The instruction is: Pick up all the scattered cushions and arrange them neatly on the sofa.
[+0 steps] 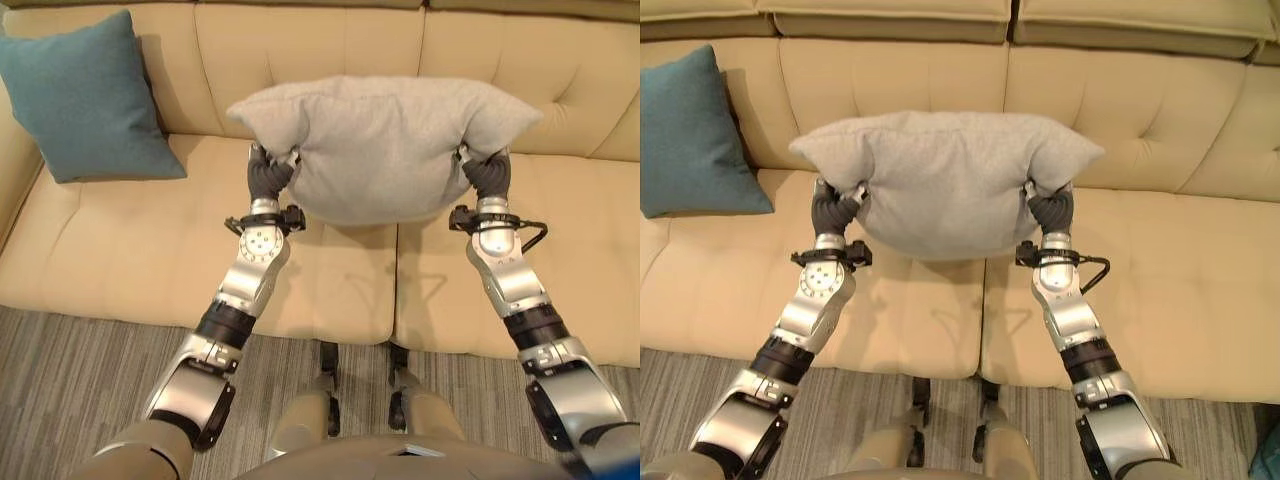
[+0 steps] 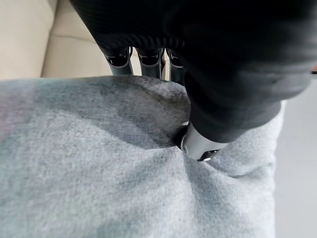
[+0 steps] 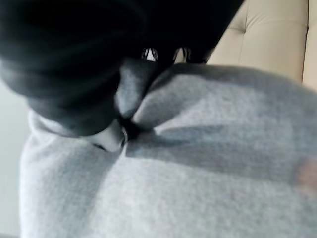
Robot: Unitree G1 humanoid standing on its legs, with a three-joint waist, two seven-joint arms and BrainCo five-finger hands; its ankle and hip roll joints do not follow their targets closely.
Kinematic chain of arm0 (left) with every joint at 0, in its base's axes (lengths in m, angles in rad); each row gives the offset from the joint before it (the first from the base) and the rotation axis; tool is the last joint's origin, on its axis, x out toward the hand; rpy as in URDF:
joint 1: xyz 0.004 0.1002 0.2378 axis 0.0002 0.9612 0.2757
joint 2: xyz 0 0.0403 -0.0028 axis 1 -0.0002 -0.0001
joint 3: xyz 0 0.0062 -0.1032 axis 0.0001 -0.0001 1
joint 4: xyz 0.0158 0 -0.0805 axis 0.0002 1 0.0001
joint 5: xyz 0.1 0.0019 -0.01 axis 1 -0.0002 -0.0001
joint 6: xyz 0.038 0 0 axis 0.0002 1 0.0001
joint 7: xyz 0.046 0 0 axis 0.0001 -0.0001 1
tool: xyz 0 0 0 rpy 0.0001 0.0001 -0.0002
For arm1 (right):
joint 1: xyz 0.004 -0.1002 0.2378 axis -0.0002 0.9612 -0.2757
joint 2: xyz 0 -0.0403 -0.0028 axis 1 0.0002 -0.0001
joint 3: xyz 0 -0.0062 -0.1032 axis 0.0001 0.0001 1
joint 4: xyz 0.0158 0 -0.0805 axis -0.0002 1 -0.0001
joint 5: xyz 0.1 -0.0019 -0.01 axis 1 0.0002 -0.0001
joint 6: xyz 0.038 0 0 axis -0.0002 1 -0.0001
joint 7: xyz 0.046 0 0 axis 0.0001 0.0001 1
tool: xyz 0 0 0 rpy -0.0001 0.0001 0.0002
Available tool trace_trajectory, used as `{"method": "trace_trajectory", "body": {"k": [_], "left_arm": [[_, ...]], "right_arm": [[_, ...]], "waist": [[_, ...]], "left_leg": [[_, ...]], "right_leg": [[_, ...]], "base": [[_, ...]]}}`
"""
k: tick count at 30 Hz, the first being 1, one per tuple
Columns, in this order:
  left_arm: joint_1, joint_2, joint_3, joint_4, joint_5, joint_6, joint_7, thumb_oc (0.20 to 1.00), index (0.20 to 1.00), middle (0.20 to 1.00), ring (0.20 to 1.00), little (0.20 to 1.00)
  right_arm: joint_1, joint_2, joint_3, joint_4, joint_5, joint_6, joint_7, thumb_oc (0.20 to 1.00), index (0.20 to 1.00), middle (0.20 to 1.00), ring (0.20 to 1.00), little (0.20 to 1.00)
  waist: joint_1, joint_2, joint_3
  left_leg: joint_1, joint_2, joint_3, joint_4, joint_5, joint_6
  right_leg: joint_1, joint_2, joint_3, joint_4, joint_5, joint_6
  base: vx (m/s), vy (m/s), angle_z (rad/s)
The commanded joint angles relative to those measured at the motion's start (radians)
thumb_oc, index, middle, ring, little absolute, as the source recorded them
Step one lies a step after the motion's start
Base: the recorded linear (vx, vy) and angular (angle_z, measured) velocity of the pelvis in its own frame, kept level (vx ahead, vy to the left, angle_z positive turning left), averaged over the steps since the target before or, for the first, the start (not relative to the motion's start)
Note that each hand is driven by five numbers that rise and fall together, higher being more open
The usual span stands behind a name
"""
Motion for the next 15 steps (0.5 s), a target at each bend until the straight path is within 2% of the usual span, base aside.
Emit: {"method": "trace_trajectory", "body": {"k": [1,2,5,10,15], "left_arm": [[-0.257,0.024,-0.141,0.026,0.044,-0.131,0.008,0.2,0.2,0.2,0.2,0.2],[-0.347,0.048,-0.155,0.086,0.044,-0.138,0.025,0.2,0.2,0.2,0.2,0.2],[-0.479,0.08,-0.178,0.191,0.03,-0.149,0.037,0.2,0.2,0.2,0.2,0.2],[-0.67,0.108,-0.216,0.347,-0.05,-0.174,0.033,0.2,0.2,0.2,0.2,0.2],[-0.663,0.116,-0.211,0.336,-0.071,-0.181,0.027,0.2,0.2,0.2,0.2,0.2]], "right_arm": [[-0.22,-0.003,0.094,-0.057,-0.09,-0.093,-0.038,0.2,0.2,0.2,0.2,0.2],[-0.307,-0.017,0.108,-0.012,-0.091,-0.092,-0.06,0.2,0.2,0.2,0.2,0.2],[-0.433,-0.038,0.131,0.07,-0.091,-0.093,-0.091,0.2,0.2,0.2,0.2,0.2],[-0.649,-0.094,0.226,0.233,-0.026,-0.098,-0.082,0.2,0.2,0.2,0.2,0.2],[-0.69,-0.132,0.249,0.266,-0.021,-0.081,-0.083,0.2,0.2,0.2,0.2,0.2]], "waist": [[-0.011,-0.032,-0.012],[-0.011,-0.029,-0.017],[-0.012,-0.029,-0.02],[-0.01,-0.033,-0.02],[-0.004,-0.037,-0.014]], "left_leg": [[-0.029,0.008,-0.05,0.003,-0.086,-0.065],[-0.057,0.009,-0.049,0.003,-0.081,-0.071],[-0.114,0.003,-0.047,0.003,-0.055,-0.079],[-0.178,0.008,-0.045,0.003,-0.036,-0.097],[-0.206,0.013,-0.05,0.003,-0.028,-0.104]], "right_leg": [[-0.014,-0.008,0.034,0.006,-0.079,0.075],[-0.041,-0.009,0.032,0.006,-0.074,0.076],[-0.096,-0.014,0.029,0.006,-0.058,0.08],[-0.166,-0.016,0.029,0.006,-0.042,0.088],[-0.194,-0.017,0.026,0.006,-0.04,0.091]], "base": [[-0.1,0.022,0.07],[-0.08,0.02,0.03],[-0.05,0.018,-0.04],[-0.02,-0.003,-0.05],[0.0,0.0,0.0]]}}
